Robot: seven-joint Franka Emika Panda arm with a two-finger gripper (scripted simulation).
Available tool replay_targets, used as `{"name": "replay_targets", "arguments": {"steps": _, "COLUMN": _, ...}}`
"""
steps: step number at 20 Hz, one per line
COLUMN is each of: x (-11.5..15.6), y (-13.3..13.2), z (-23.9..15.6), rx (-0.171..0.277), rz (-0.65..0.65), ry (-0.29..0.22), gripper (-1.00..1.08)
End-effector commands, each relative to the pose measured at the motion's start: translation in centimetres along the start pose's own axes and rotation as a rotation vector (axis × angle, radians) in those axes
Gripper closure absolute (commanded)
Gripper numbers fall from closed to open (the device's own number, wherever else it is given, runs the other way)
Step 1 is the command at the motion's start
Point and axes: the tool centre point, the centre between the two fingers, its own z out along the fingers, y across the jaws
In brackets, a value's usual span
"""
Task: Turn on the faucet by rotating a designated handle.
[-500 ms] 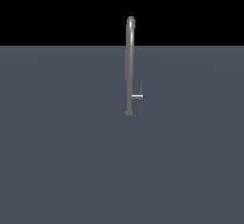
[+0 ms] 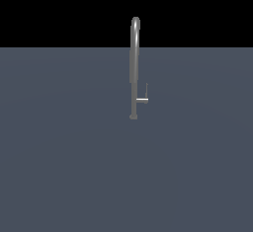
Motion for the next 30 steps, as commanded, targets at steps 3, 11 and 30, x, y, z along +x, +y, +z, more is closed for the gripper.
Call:
{"name": "replay_targets", "arguments": {"steps": 3, "x": 0.0, "y": 0.0, "z": -0.4, "rx": 0.018, "rz": -0.005, "ry": 0.006, "gripper": 1.08}}
{"name": "replay_targets", "arguments": {"steps": 11, "x": 0.3, "y": 0.1, "z": -3.3, "rx": 0.115, "rz": 0.018, "ry": 0.077, "gripper": 1.08}}
{"name": "replay_targets", "arguments": {"steps": 30, "x": 2.0, "y": 4.9, "z": -13.4, "rx": 0.626, "rz": 0.139, "ry": 0.233, "gripper": 1.08}}
